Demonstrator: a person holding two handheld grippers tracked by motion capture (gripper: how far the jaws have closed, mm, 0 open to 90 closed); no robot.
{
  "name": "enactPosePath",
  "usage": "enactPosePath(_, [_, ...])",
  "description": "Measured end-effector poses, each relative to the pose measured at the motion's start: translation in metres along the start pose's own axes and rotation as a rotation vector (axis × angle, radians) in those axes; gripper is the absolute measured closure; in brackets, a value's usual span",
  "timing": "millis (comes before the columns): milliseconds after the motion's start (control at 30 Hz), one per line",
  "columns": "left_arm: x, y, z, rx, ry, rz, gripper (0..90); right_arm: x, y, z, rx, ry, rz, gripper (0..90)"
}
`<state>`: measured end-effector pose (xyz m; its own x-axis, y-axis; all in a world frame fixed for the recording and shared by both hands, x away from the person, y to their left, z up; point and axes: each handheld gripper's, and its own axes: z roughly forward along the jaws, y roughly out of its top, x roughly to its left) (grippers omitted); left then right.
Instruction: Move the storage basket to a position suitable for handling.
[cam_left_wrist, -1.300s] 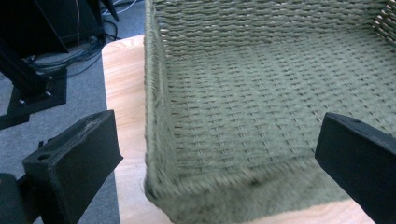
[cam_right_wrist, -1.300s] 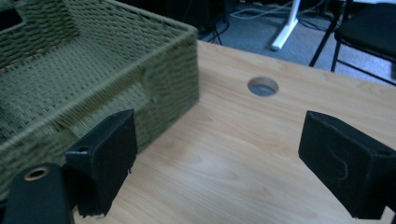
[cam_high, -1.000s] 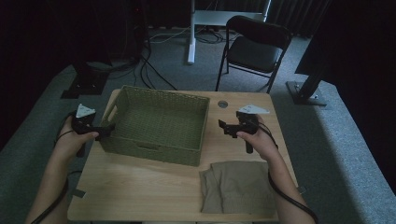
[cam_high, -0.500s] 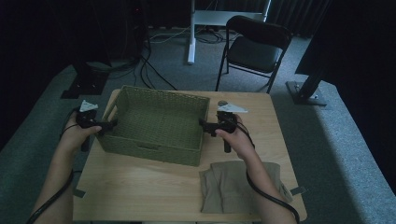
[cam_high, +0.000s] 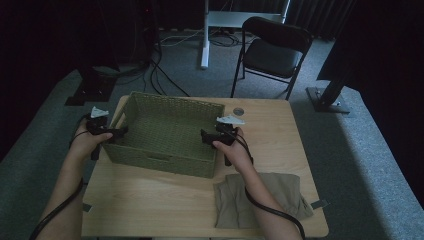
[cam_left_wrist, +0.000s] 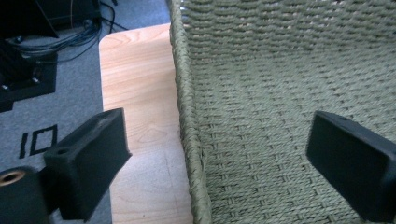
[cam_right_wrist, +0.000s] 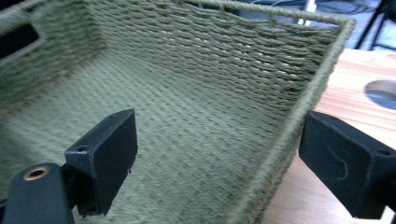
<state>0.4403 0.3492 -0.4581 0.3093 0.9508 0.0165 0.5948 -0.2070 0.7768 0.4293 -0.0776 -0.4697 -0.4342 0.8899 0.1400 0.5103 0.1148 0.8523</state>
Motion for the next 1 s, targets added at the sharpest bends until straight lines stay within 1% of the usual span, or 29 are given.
enactPosePath(33, [0.0, 0.0, 0.0, 0.0, 0.0, 0.0, 12.5, 0.0, 0.0, 0.0, 0.0, 0.0, 0.0, 11.4])
enactPosePath(67, [0.0, 0.0, 0.0, 0.0, 0.0, 0.0, 12.5, 0.001, -0.001, 0.001, 0.0, -0.003, 0.005, 11.4])
enactPosePath(100, [0.001, -0.003, 0.004, -0.007, 0.029, -0.025, 20.0, 0.001, -0.002, 0.0, 0.0, -0.022, 0.028, 13.1])
enactPosePath(133, [0.002, -0.004, 0.005, -0.007, 0.033, -0.041, 27.1, 0.002, -0.002, 0.0, -0.002, -0.034, 0.036, 13.3])
enactPosePath(167, [0.003, -0.005, 0.006, -0.016, 0.046, -0.06, 30.9, 0.002, -0.002, 0.0, -0.008, -0.048, 0.037, 13.3])
enactPosePath(200, [0.004, -0.006, 0.008, -0.024, 0.052, -0.071, 33.0, 0.003, -0.002, 0.001, -0.007, -0.06, 0.037, 13.4])
enactPosePath(233, [0.004, -0.006, 0.008, -0.024, 0.052, -0.071, 38.1, 0.004, -0.002, 0.001, -0.004, -0.069, 0.043, 14.9])
enactPosePath(267, [0.006, -0.006, 0.01, -0.035, 0.066, -0.084, 40.1, 0.004, -0.001, 0.001, 0.0, -0.08, 0.045, 15.8])
enactPosePath(300, [0.007, -0.007, 0.011, -0.033, 0.077, -0.081, 41.1, 0.004, -0.001, 0.002, 0.002, -0.091, 0.046, 15.8])
enactPosePath(367, [0.008, -0.008, 0.012, -0.032, 0.086, -0.091, 48.2, 0.004, -0.001, 0.003, 0.016, -0.096, 0.065, 16.6])
enactPosePath(400, [0.009, -0.008, 0.012, -0.031, 0.085, -0.096, 48.7, 0.004, -0.001, 0.003, 0.025, -0.096, 0.083, 20.8])
enactPosePath(433, [0.01, -0.009, 0.012, -0.028, 0.079, -0.108, 55.0, 0.005, -0.001, 0.003, 0.029, -0.099, 0.1, 26.2])
enactPosePath(467, [0.01, -0.01, 0.012, -0.029, 0.086, -0.113, 57.2, 0.006, -0.002, 0.003, 0.034, -0.112, 0.122, 31.0])
enactPosePath(500, [0.01, -0.01, 0.012, -0.028, 0.084, -0.111, 57.7, 0.007, -0.002, 0.002, 0.03, -0.123, 0.129, 32.4])
enactPosePath(533, [0.01, -0.011, 0.013, -0.02, 0.071, -0.119, 60.8, 0.008, -0.002, 0.002, 0.032, -0.134, 0.129, 33.9])
enactPosePath(633, [0.009, -0.012, 0.013, -0.012, 0.065, -0.114, 66.7, 0.01, -0.003, 0.002, 0.038, -0.147, 0.121, 34.9])
enactPosePath(667, [0.009, -0.012, 0.013, -0.012, 0.065, -0.114, 66.7, 0.01, -0.003, 0.002, 0.04, -0.151, 0.125, 34.9])
enactPosePath(700, [0.007, -0.011, 0.012, -0.004, 0.046, -0.118, 71.2, 0.01, -0.003, 0.001, 0.038, -0.156, 0.145, 39.9])
enactPosePath(767, [0.003, -0.011, 0.011, 0.0, 0.035, -0.116, 77.2, 0.009, -0.003, 0.001, 0.039, -0.168, 0.148, 43.2])
enactPosePath(800, [0.003, -0.011, 0.011, 0.0, 0.035, -0.116, 77.9, 0.009, -0.003, 0.001, 0.039, -0.168, 0.148, 43.2])
enactPosePath(833, [0.001, -0.011, 0.01, 0.006, 0.03, -0.141, 80.0, 0.008, -0.002, 0.0, 0.038, -0.194, 0.146, 47.3])
enactPosePath(867, [0.001, -0.011, 0.01, 0.006, 0.03, -0.141, 80.4, 0.008, -0.002, 0.0, 0.038, -0.194, 0.146, 47.3])
enactPosePath(900, [-0.003, -0.01, 0.011, 0.005, 0.038, -0.143, 80.4, 0.007, -0.002, 0.0, 0.037, -0.21, 0.143, 51.1])
enactPosePath(933, [-0.003, -0.01, 0.011, 0.005, 0.038, -0.143, 80.5, 0.007, -0.002, 0.0, 0.037, -0.21, 0.143, 51.1])
enactPosePath(967, [-0.006, -0.01, 0.011, 0.001, 0.042, -0.149, 80.5, 0.004, -0.001, 0.0, 0.029, -0.23, 0.143, 54.1])
enactPosePath(1000, [-0.006, -0.01, 0.011, 0.001, 0.042, -0.149, 80.6, 0.004, -0.001, 0.0, 0.029, -0.23, 0.143, 54.1])
